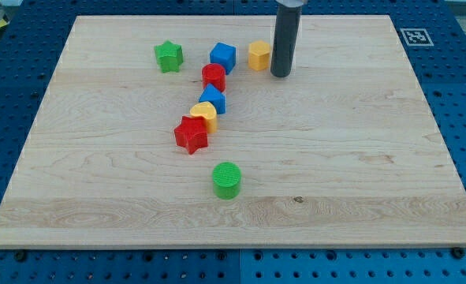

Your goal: Move the yellow hexagon to the top left side of the blue cube

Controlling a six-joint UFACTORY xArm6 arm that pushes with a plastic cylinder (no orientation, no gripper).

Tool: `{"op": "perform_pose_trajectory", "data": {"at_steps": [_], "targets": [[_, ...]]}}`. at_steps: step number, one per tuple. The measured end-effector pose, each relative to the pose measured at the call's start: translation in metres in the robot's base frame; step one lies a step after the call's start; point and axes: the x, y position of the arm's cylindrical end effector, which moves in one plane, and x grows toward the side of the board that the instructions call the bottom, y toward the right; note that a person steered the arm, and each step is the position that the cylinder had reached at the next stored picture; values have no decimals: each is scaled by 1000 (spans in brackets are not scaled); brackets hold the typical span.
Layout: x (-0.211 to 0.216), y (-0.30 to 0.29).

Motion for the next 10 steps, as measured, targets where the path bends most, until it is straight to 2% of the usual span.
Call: {"op": "perform_pose_trajectory", "data": {"at_steps": [2,5,7,9,10], "targets": [[-2,-8],[-71,-19],[-101,-53],[-118,-92],[-118,-89]]}}
